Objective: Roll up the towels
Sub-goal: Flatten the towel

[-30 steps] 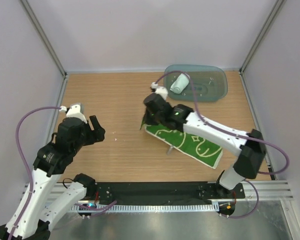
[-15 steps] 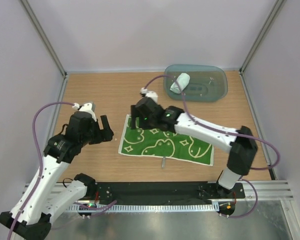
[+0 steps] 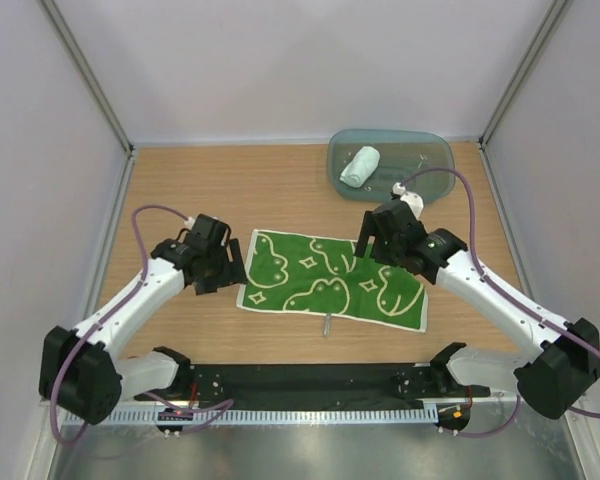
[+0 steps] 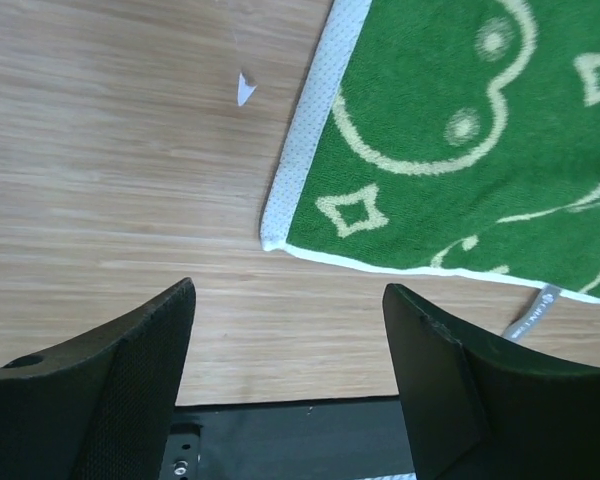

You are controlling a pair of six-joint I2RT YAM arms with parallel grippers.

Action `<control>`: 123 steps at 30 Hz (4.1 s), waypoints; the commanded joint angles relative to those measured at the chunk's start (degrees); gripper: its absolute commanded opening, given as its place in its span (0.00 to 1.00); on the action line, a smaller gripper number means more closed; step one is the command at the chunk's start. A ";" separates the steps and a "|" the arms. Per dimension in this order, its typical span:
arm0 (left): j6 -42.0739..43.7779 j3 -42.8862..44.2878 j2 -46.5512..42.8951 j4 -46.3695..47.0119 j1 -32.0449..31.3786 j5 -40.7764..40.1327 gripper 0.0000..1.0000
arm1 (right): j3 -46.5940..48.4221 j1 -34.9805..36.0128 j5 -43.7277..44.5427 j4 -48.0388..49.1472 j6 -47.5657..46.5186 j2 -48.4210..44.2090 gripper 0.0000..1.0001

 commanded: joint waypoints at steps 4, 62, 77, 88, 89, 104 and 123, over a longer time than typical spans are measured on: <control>-5.03 -3.39 7.53 8.96 -0.10 2.72 0.68 | -3.35 -5.81 -1.43 -2.04 -3.70 -4.42 0.88; -9.96 -12.45 7.98 9.58 12.56 -0.44 0.00 | -27.87 -0.02 -14.27 -9.61 12.90 -12.16 0.62; -9.78 -13.15 7.72 10.37 12.47 -0.62 0.00 | -30.95 -0.02 -14.71 -3.01 12.46 -5.74 0.41; -9.34 -11.84 6.05 9.85 12.47 0.52 0.00 | -27.53 -0.02 -12.77 -5.02 10.62 -7.05 0.01; -9.25 -11.48 5.53 9.15 12.47 0.87 0.00 | -25.95 -0.02 -12.34 -5.55 10.36 -7.84 0.01; -1.70 9.25 -9.42 -9.74 12.47 1.58 0.00 | 2.96 -1.25 -5.21 -19.27 3.77 -11.72 0.01; 4.19 51.15 20.54 -12.12 14.23 10.45 0.00 | 41.28 -23.39 -25.07 -16.09 -8.27 19.91 0.01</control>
